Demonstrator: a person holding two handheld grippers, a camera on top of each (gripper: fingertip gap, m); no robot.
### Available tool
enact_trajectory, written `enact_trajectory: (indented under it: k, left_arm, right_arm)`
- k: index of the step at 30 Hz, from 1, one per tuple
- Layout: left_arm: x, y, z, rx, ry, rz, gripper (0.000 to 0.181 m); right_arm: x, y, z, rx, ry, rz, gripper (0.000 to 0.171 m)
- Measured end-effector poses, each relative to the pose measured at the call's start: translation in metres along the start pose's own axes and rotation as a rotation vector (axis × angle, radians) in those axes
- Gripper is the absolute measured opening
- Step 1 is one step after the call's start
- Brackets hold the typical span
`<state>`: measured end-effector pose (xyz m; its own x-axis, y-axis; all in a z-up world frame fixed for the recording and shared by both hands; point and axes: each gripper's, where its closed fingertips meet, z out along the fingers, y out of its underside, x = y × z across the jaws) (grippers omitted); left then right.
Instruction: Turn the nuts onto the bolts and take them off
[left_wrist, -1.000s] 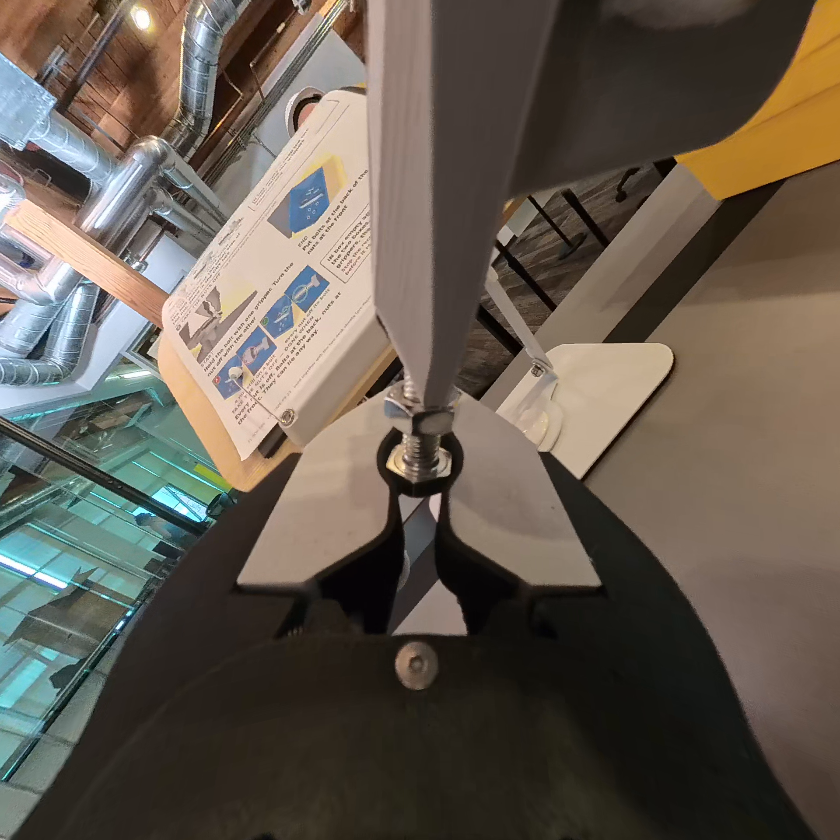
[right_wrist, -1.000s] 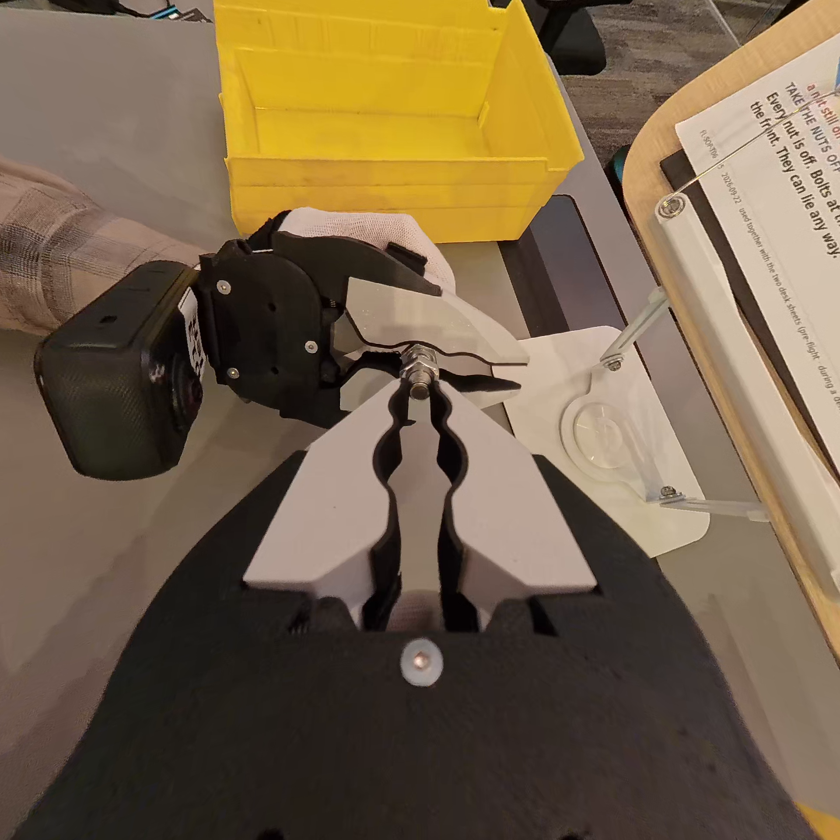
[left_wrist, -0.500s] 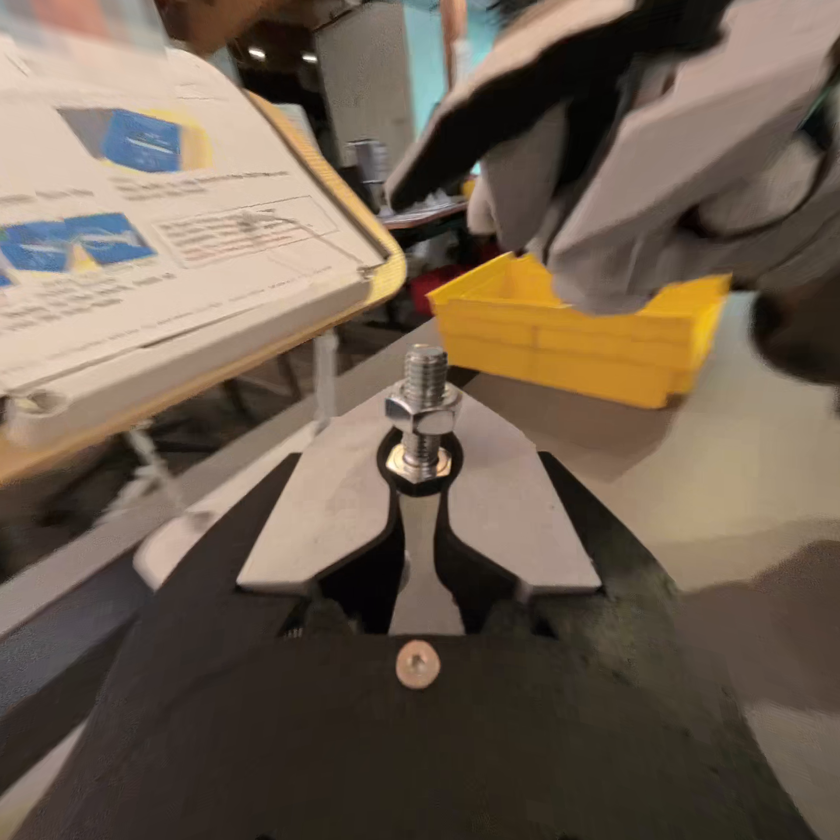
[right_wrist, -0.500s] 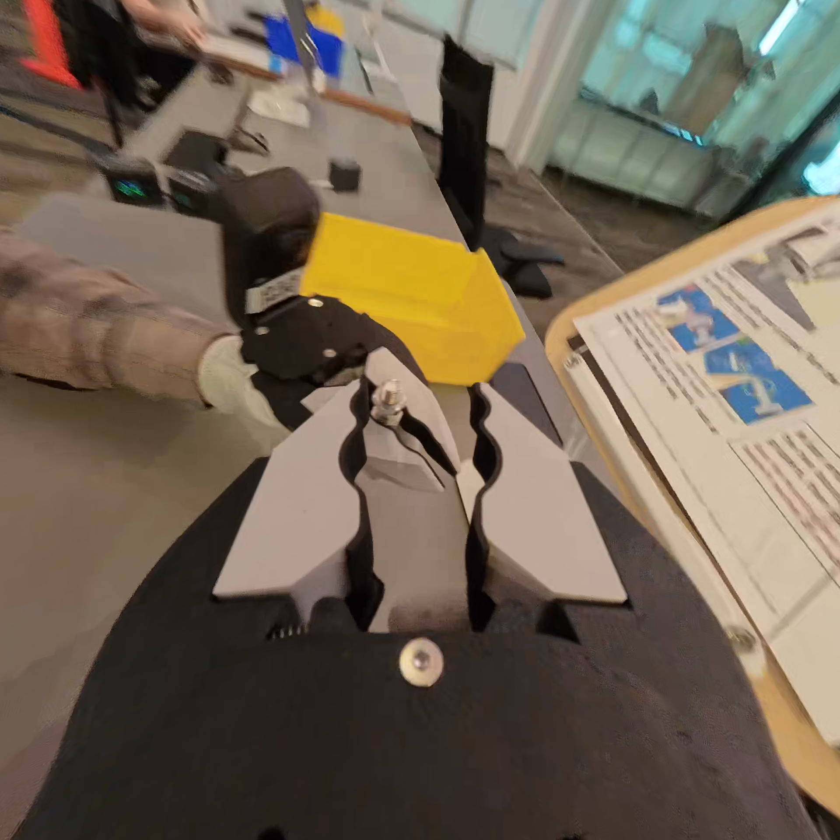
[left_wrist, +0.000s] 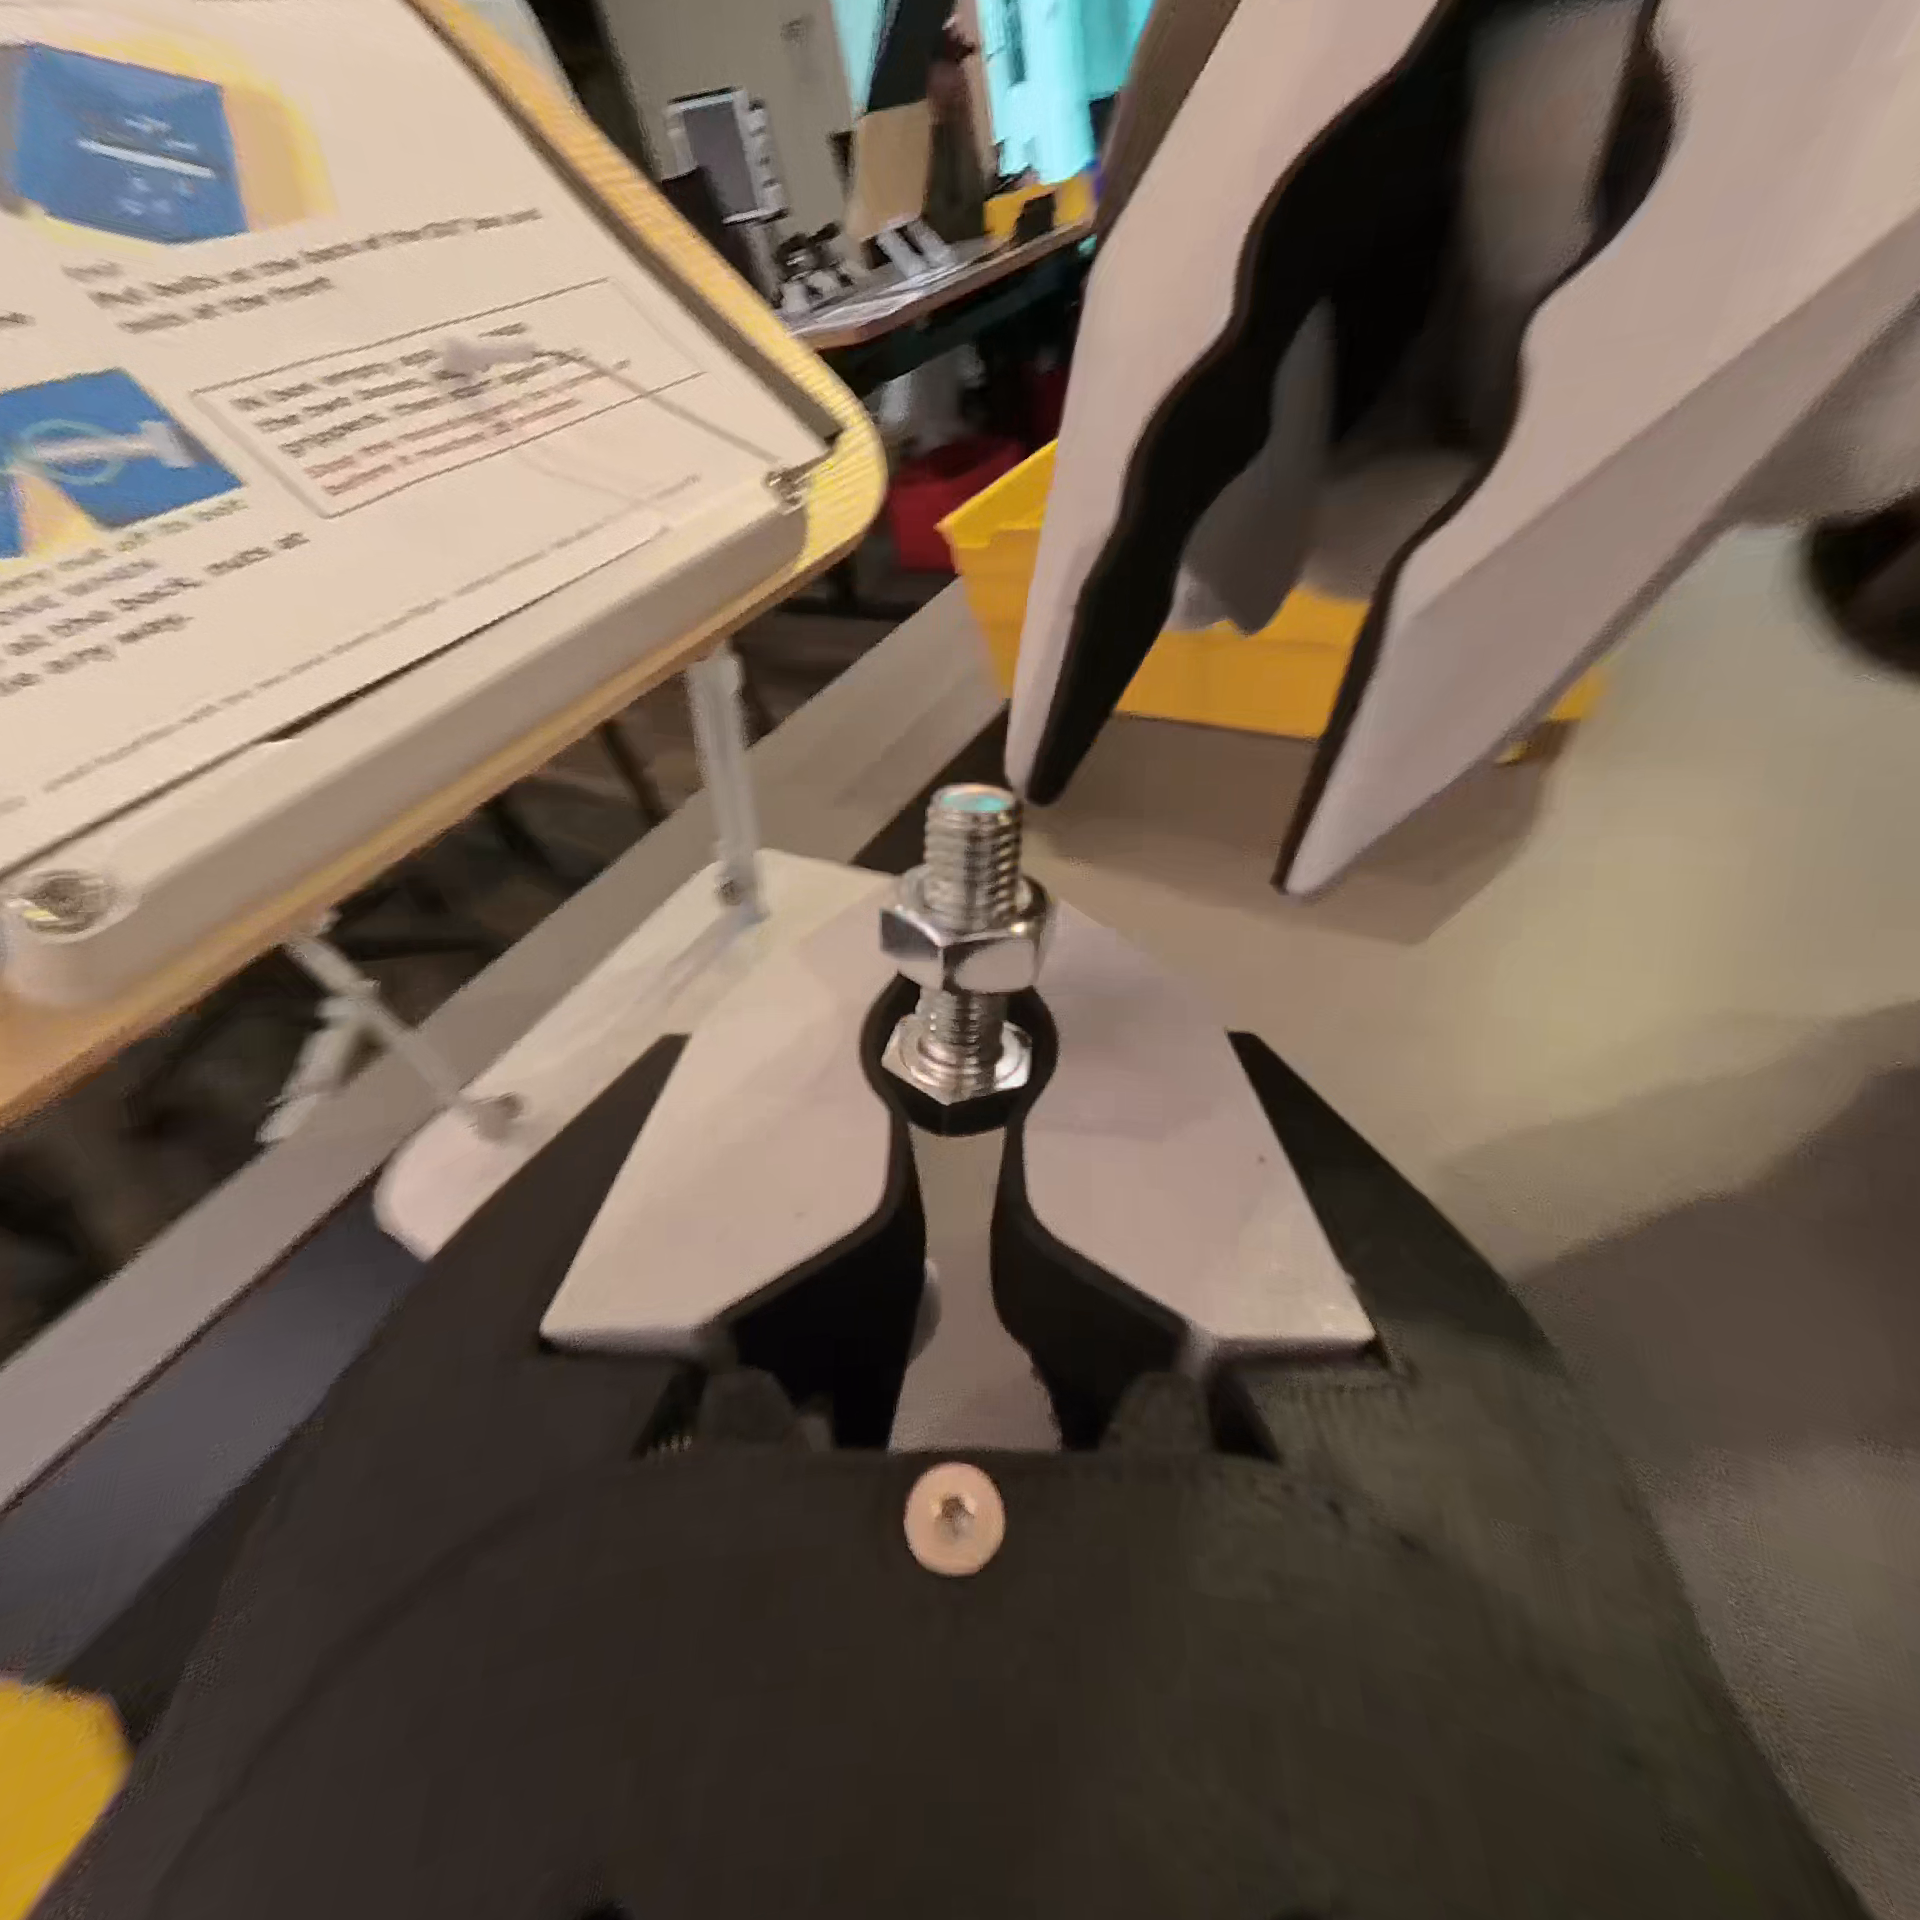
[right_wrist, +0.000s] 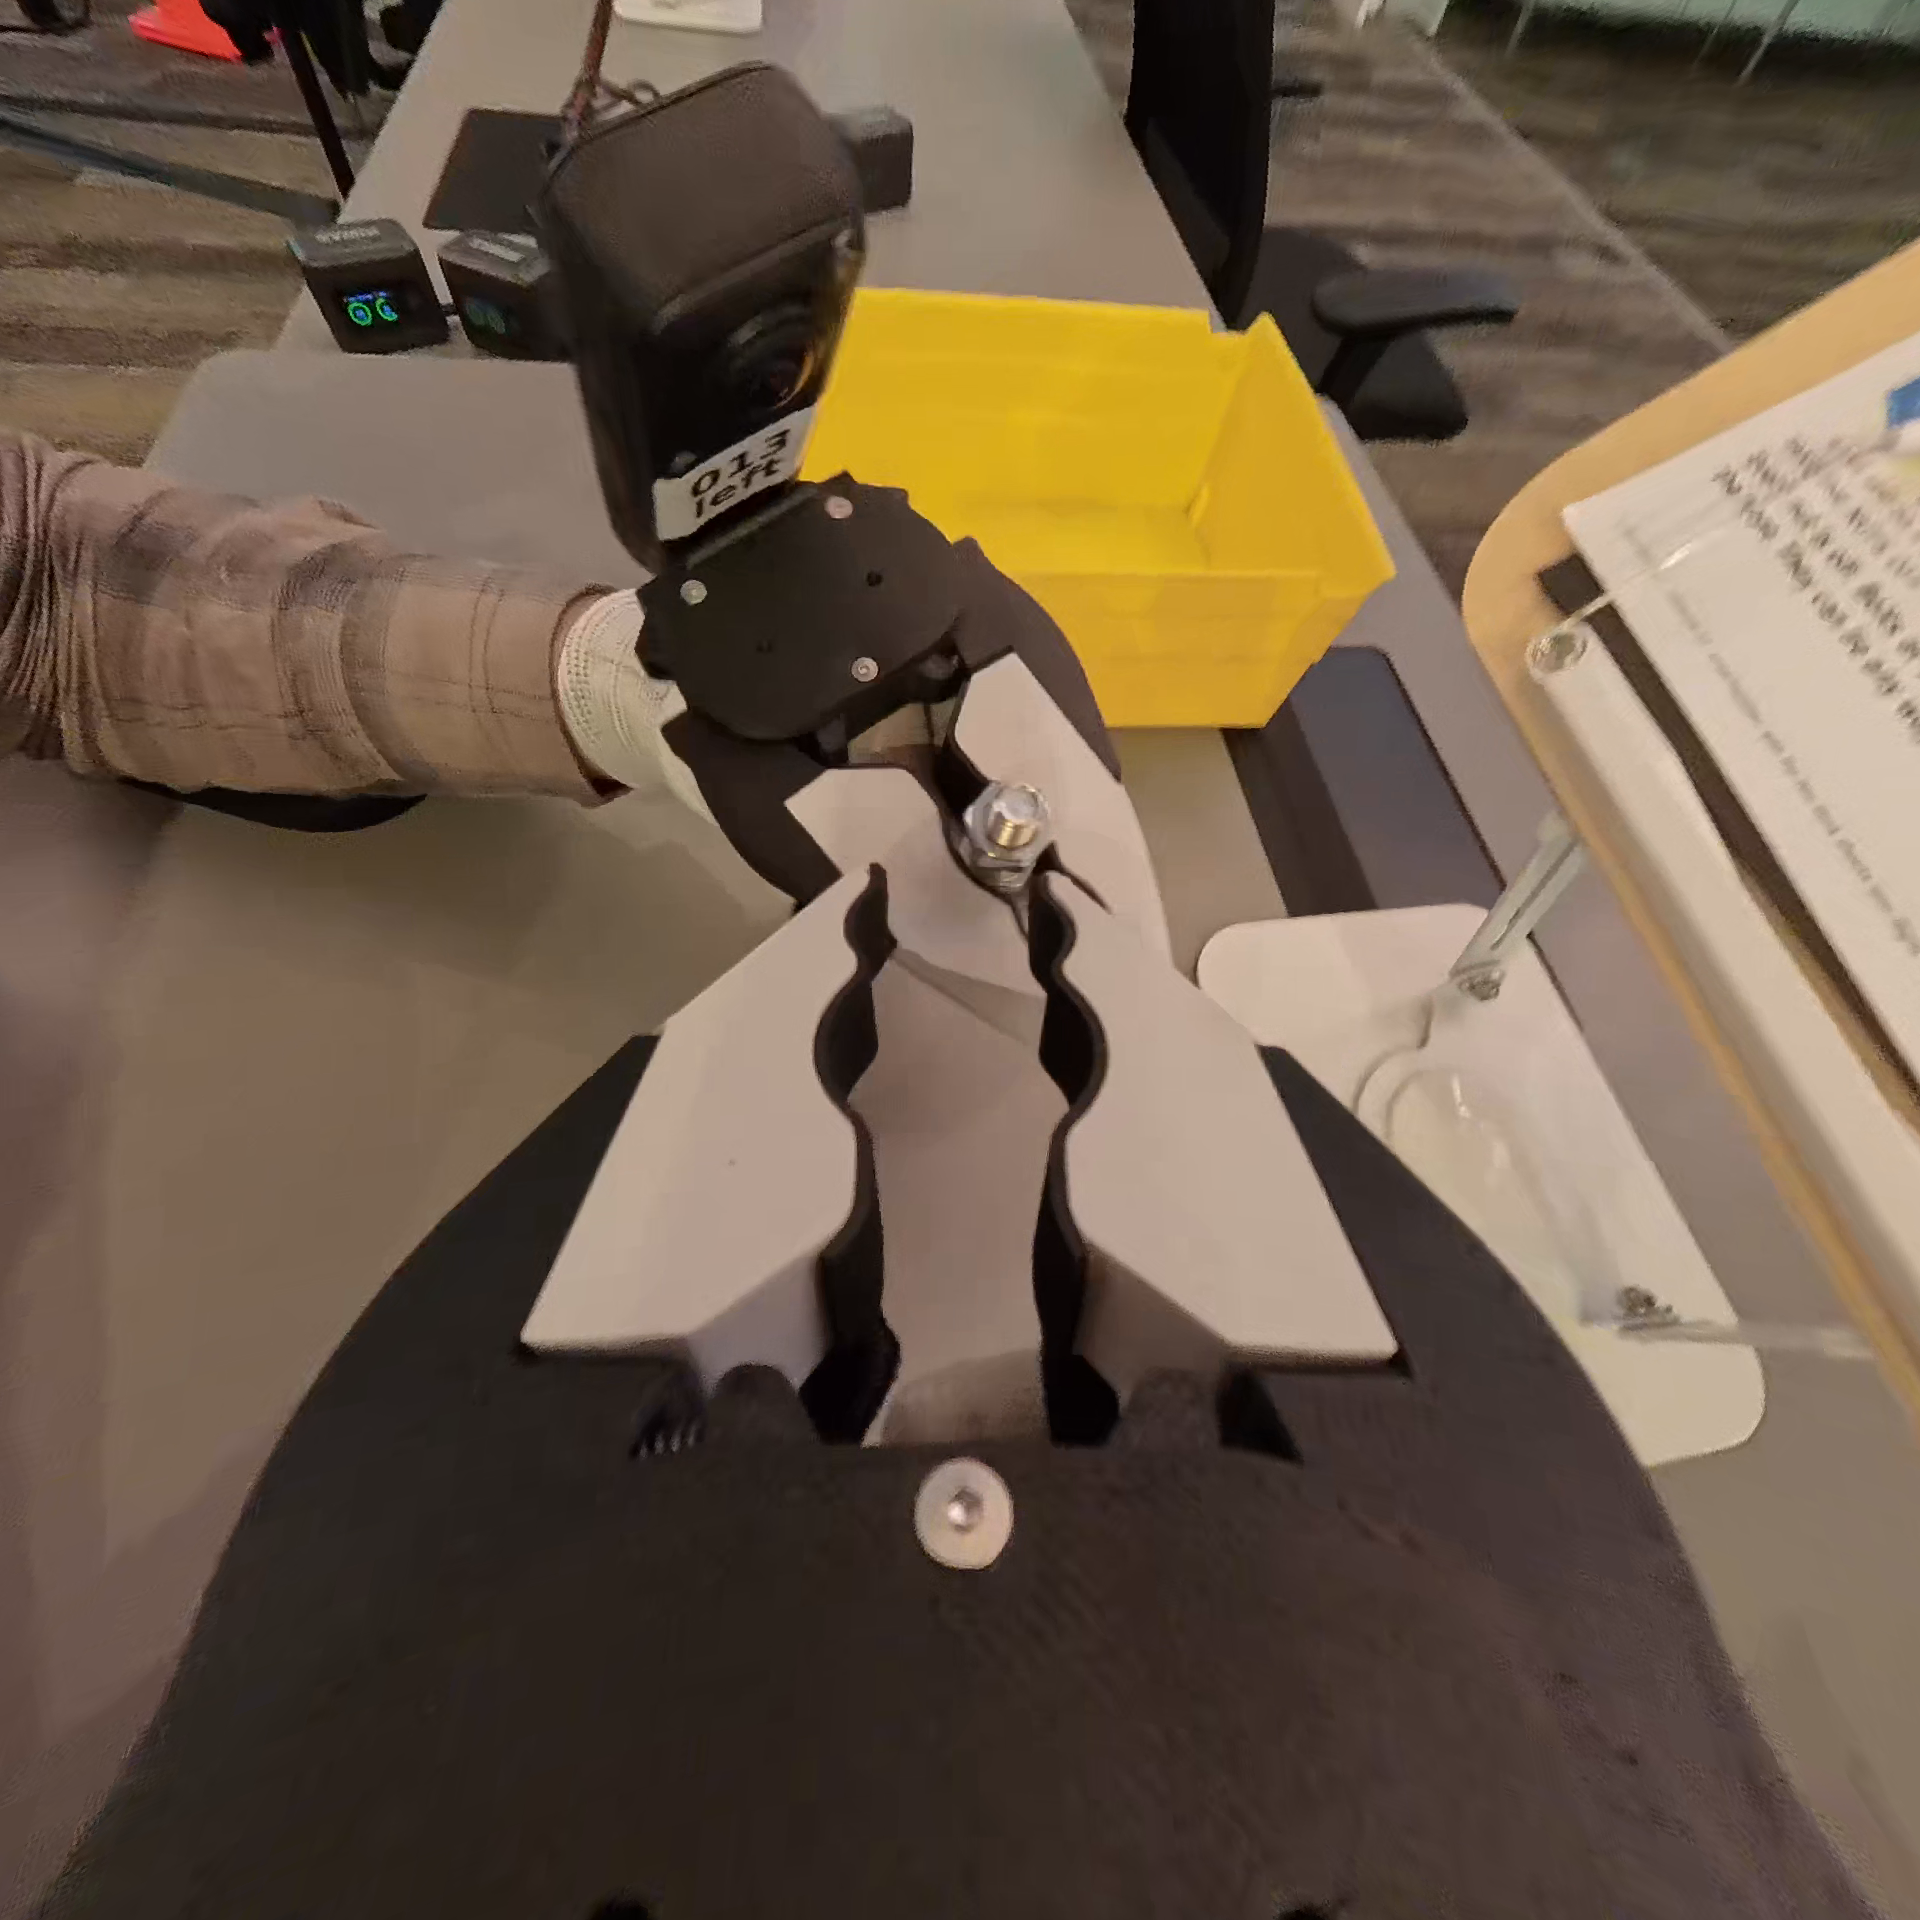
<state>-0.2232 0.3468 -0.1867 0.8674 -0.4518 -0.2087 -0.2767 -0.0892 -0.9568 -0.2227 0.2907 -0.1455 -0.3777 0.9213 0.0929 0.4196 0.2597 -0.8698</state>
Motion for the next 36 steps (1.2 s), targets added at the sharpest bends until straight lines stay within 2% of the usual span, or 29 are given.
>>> enact_trajectory:
  k: [4, 7, 13, 16, 20, 25, 32, 36]
  left_arm:
    - [-0.025, 0.016, 0.006, -0.080, -0.270, 0.164, 0.011]
    - [-0.032, 0.014, 0.004, -0.081, -0.376, 0.231, 0.011]
    - [-0.038, 0.011, 0.000, -0.103, -0.453, 0.330, 0.011]
    - [-0.034, 0.009, 0.001, -0.099, -0.394, 0.315, 0.011]
    - [-0.012, 0.011, 0.001, -0.119, -0.159, 0.251, 0.011]
    - [0.045, 0.009, -0.010, -0.137, 0.275, 0.122, 0.011]
    - [0.138, -0.006, -0.059, -0.077, 0.878, 0.054, 0.011]
    - [0.168, 0.001, -0.067, -0.086, 1.036, 0.051, 0.011]
  right_arm:
    - [0.010, 0.000, 0.003, -0.022, 0.056, 0.108, 0.027]
    - [0.017, 0.010, 0.013, -0.068, 0.093, 0.147, 0.027]
    - [0.021, 0.014, 0.027, -0.065, 0.111, 0.163, 0.016]
    - [0.020, 0.012, 0.026, -0.056, 0.105, 0.122, 0.016]
    - [0.011, 0.011, 0.023, -0.089, 0.079, -0.026, 0.015]
    - [-0.016, 0.015, 0.009, -0.265, -0.064, -0.308, 0.015]
    - [-0.084, 0.015, -0.014, -0.395, -0.299, -0.941, 0.016]
    - [-0.104, 0.030, -0.022, -0.537, -0.317, -1.430, 0.017]
